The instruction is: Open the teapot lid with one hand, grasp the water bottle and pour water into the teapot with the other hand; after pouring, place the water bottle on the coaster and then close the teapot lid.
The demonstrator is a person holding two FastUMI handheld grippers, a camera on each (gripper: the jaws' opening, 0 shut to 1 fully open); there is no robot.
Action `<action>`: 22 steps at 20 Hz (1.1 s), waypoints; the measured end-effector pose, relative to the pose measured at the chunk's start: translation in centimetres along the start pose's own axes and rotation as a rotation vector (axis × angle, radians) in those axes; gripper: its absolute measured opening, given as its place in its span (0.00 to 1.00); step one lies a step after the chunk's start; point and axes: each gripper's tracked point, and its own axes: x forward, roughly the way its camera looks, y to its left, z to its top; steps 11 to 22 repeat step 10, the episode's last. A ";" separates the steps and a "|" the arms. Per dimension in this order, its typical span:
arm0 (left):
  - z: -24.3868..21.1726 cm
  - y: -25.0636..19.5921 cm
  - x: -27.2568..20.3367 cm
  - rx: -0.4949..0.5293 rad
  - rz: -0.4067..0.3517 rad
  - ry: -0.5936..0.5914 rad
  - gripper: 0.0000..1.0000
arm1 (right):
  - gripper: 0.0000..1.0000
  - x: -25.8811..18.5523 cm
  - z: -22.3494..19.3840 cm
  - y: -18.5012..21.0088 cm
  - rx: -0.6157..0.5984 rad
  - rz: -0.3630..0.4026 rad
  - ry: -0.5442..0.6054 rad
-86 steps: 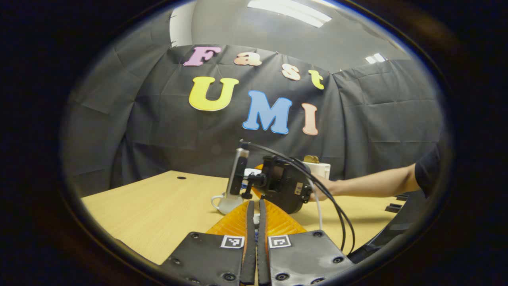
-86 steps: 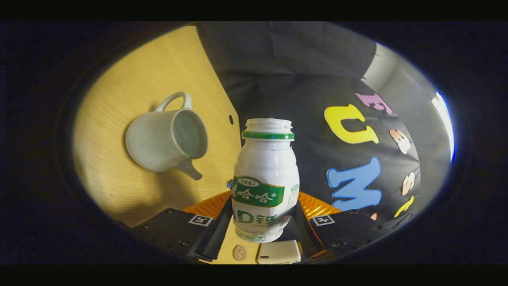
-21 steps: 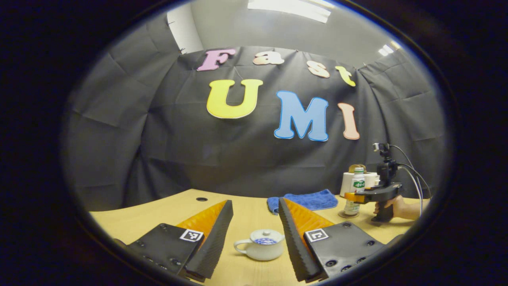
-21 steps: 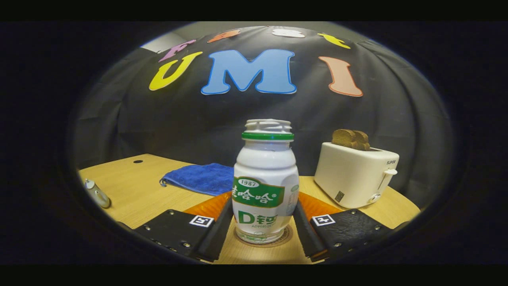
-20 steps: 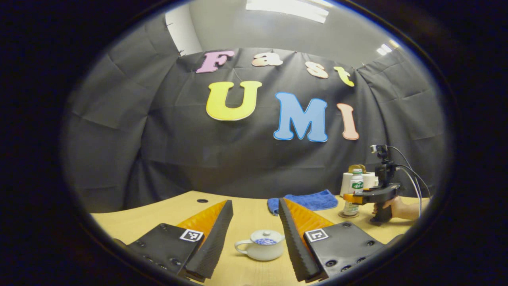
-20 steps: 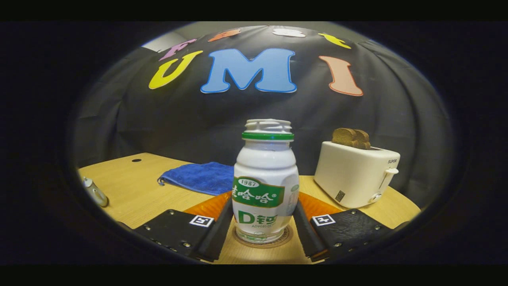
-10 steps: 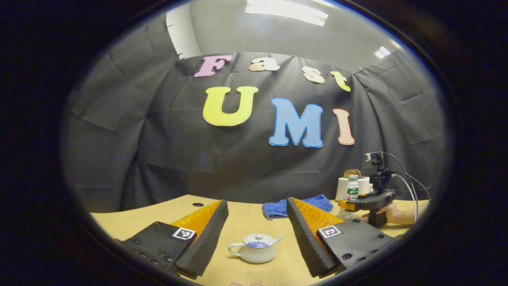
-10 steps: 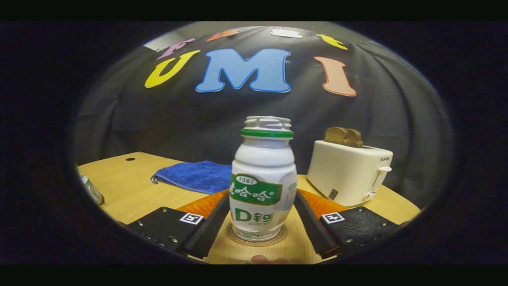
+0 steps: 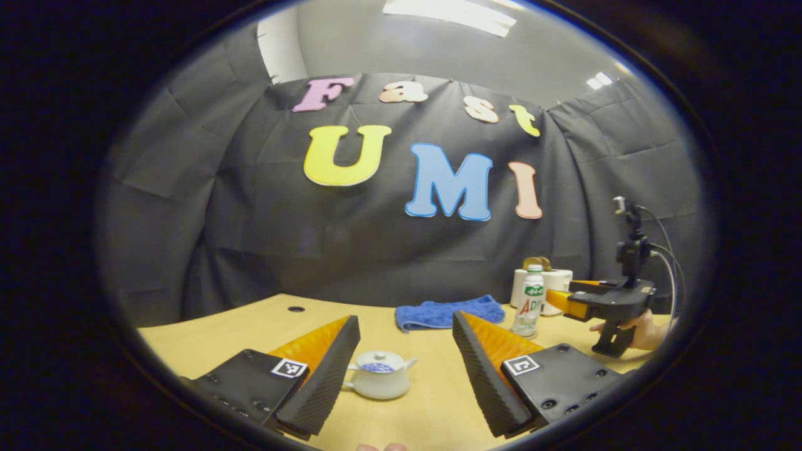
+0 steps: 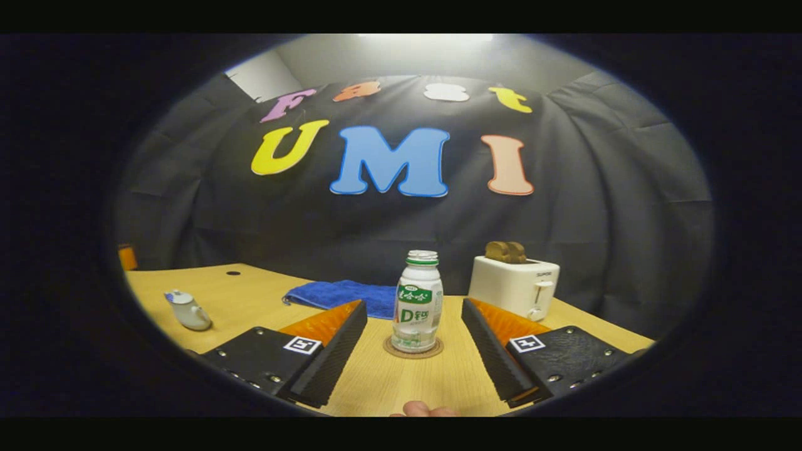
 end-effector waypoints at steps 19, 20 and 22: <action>-5.0 -7.7 -1.2 0.104 -0.018 0.091 1.00 | 0.93 -10.7 -3.8 8.9 0.057 0.017 0.083; -5.0 -7.7 -1.2 0.104 -0.018 0.091 1.00 | 0.93 -10.7 -3.8 8.9 0.057 0.017 0.083; -5.0 -7.7 -1.2 0.104 -0.018 0.091 1.00 | 0.93 -10.7 -3.8 8.9 0.057 0.017 0.083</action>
